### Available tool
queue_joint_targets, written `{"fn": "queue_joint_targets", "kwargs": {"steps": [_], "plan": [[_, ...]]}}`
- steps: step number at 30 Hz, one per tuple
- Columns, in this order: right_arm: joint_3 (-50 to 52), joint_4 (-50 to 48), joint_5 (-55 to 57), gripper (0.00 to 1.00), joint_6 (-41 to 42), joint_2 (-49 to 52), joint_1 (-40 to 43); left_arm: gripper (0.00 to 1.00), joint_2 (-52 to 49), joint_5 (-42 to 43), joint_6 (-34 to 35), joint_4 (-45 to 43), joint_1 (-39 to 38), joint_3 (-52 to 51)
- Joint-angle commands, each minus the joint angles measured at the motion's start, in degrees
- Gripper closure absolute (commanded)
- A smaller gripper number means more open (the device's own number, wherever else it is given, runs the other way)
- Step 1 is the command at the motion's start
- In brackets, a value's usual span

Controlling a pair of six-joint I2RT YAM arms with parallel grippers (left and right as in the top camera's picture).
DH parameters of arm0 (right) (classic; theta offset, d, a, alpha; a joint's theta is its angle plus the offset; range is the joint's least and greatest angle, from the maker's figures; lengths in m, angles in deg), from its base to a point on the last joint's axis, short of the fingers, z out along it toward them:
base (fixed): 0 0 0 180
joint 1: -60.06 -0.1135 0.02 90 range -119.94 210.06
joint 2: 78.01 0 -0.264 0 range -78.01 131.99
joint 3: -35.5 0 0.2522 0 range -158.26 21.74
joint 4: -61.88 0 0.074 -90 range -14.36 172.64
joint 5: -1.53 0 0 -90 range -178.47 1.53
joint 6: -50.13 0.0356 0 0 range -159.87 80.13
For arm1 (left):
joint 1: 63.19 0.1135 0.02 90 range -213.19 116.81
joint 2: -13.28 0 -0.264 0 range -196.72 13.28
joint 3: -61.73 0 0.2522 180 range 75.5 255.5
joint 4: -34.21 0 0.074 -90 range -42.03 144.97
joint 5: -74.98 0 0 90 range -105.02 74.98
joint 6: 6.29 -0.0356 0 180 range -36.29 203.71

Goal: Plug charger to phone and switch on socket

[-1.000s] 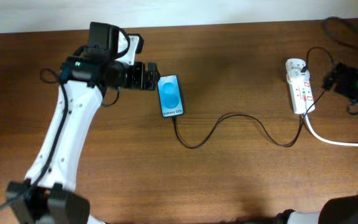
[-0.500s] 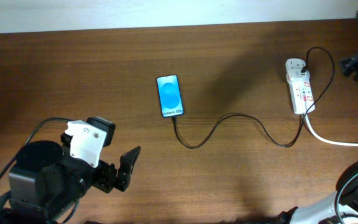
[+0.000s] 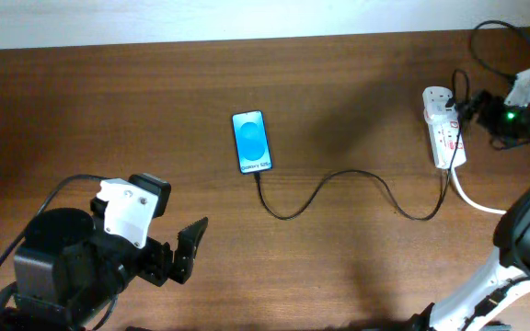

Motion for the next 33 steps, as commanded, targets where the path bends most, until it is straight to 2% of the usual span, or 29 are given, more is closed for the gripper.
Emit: {"fn": "queue_joint_targets", "kwargs": {"steps": [1,8,18,33], "plan": [[-0.33,0.15,6.43,0.01,0.15,0.7,-1.33,0.01,0.04,-0.79,-0.9,-0.09,-0.09,-0.48],[-0.31,-0.81,-5.68,0.01,-4.92,4.68,-2.14,0.01,0.07,-0.79,-0.9,-0.09,-0.09,-0.48],[-0.31,-2.67,-3.65,0.01,-6.51,5.53,-6.75,0.01,0.07,-0.79,-0.9,-0.09,-0.09,-0.48],[-0.28,0.17,-1.11,0.01,-6.49,5.49,-6.62,0.01,0.04,-0.79,-0.9,-0.09,-0.09,-0.48]]}}
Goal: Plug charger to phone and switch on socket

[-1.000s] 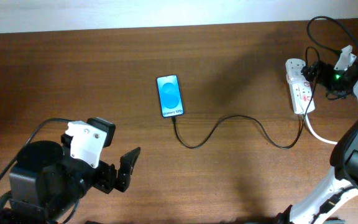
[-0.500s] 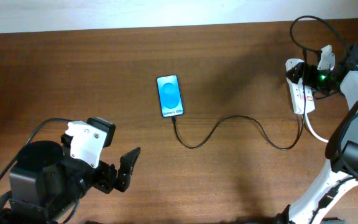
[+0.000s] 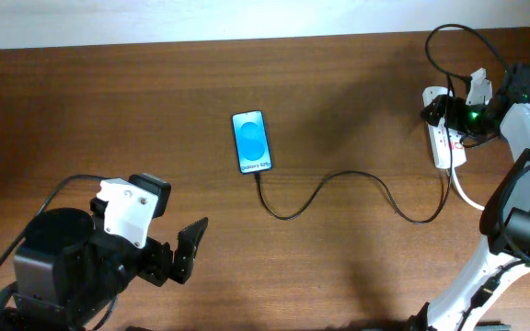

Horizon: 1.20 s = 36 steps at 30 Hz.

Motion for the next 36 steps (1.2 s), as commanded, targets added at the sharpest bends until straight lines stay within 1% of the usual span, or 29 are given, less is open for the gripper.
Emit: {"fn": "queue_joint_targets", "kwargs": {"steps": [1,8,13,15,26,31,36], "plan": [[-0.28,0.66,0.5,0.01,-0.61,1.05,-0.66,0.01,0.04,-0.81,-0.87,-0.11,-0.09,-0.48],[-0.33,-1.29,0.55,0.01,-0.61,1.05,-0.57,0.01,0.07,-0.81,-0.87,-0.11,-0.09,-0.48],[-0.72,-1.31,0.57,0.01,-0.61,0.94,-0.57,0.01,0.04,-0.81,-0.87,-0.11,-0.09,-0.48],[-0.7,-1.36,2.27,0.02,-0.63,0.96,-0.57,0.01,0.04,-0.83,-0.87,-0.11,-0.09,-0.48],[-0.63,-1.7,1.77,0.02,-0.57,1.07,-0.74,0.01,0.04,-0.81,-0.87,-0.11,-0.09,-0.48],[-0.63,-2.19,2.08,0.02,-0.59,1.07,-2.93,0.01,0.04,-0.81,-0.87,-0.11,-0.09,-0.48],[-0.63,-1.99,3.58,0.02,-0.59,1.07,-2.93,0.01,0.04,-0.83,-0.87,-0.11,-0.09,-0.48]]}}
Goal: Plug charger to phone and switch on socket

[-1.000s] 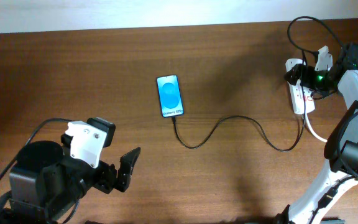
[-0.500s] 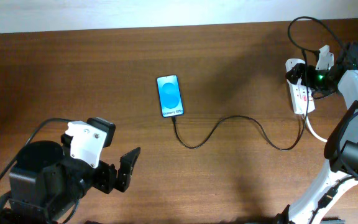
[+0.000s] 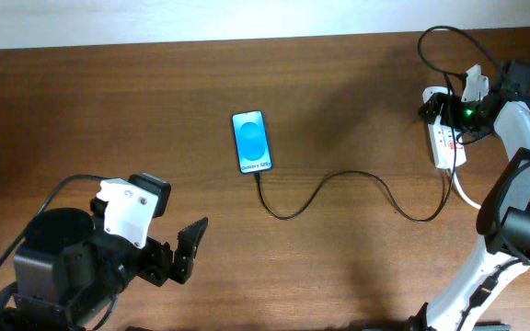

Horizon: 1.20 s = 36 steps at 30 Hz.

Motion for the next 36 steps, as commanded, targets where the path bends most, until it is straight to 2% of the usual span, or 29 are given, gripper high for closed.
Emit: {"fn": "queue_joint_targets", "kwargs": {"steps": [1,6,9,12,15,20,28,36], "plan": [[-0.63,0.07,0.07,0.01,-0.59,1.09,-1.27,0.01,0.04,-0.81,-0.87,-0.11,-0.09,-0.48],[1.03,-0.04,-0.7,0.02,-0.39,2.93,-1.27,0.01,0.07,-0.81,-0.87,-0.11,-0.09,-0.48],[1.16,0.37,-6.58,0.02,-0.33,3.85,-1.27,0.01,0.04,-0.81,-0.87,-0.11,-0.09,-0.48],[1.22,2.1,-7.37,0.02,0.26,3.85,-1.31,0.01,0.04,-0.81,-0.87,-0.11,-0.09,-0.48],[0.63,2.91,-5.97,0.02,1.18,3.61,-0.44,0.01,0.04,-0.81,-0.87,-0.11,-0.09,-0.48],[-6.36,7.48,2.64,0.02,2.69,3.26,2.6,0.01,0.02,-0.83,-0.87,-0.11,-0.09,-0.48],[-6.6,7.21,-3.45,0.02,2.67,3.26,2.38,0.01,0.02,-0.81,-0.87,-0.11,-0.09,-0.48],[-6.54,6.45,-0.81,0.02,2.62,3.32,0.2,0.01,0.02,-0.81,-0.87,-0.11,-0.09,-0.48]]}}
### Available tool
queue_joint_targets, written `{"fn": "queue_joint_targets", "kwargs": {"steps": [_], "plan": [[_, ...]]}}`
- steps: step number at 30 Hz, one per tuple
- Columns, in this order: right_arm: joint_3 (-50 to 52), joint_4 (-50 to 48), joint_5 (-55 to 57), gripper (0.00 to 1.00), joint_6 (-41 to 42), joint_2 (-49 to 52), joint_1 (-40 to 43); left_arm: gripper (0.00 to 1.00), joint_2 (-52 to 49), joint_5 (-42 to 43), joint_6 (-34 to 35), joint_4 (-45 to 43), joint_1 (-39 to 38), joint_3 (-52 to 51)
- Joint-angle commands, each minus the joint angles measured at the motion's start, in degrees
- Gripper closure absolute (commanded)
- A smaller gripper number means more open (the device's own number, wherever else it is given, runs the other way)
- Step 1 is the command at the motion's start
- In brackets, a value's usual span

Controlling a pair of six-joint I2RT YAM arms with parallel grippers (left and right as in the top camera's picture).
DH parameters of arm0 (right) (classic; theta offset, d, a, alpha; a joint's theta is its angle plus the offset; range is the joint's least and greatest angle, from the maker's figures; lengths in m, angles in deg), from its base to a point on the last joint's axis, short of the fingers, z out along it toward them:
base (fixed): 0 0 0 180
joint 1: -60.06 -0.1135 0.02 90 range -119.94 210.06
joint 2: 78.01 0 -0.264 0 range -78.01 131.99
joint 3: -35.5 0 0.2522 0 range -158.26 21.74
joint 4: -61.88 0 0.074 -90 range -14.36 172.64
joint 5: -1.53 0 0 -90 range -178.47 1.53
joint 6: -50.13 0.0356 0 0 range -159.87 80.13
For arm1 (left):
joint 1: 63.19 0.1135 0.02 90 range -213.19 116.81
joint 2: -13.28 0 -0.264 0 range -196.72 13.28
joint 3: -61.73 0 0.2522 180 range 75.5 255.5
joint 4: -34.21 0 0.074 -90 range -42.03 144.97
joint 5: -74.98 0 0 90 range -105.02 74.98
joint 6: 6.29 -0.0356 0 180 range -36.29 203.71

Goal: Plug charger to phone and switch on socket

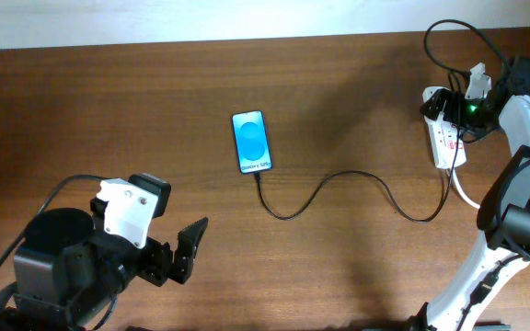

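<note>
A phone (252, 142) with a lit blue screen lies face up near the table's middle. A black charger cable (339, 191) runs from its lower end in a wavy line to the white socket strip (443, 138) at the right edge. My right gripper (435, 108) rests over the strip's far end; its fingers look close together, though the view is too small to be sure. My left gripper (190, 248) sits open at the lower left, far from the phone, holding nothing.
A white power lead (472, 200) leaves the strip toward the lower right. Black cables (454, 41) loop above the right arm. The table's far edge meets a pale wall along the top.
My right gripper has shifted very slightly over the far end of the socket strip. Phone, cable and left arm are unchanged.
At first my right gripper was off to the right of the socket strip. It then stood over the strip's far end and has stayed there with small shifts. The cable was in the phone throughout, and the left arm stayed still.
</note>
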Motion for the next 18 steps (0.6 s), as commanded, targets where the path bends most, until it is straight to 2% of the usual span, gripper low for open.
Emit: {"fn": "queue_joint_targets", "kwargs": {"steps": [1,18], "plan": [[-1.38,0.2,1.44,0.02,0.2,1.16,-0.46,0.01,0.02,-0.81,-0.87,-0.11,-0.09,-0.48],[-1.36,0.11,2.43,0.02,0.2,1.2,-0.44,0.01,0.02,-0.81,-0.87,-0.11,-0.09,-0.48]]}}
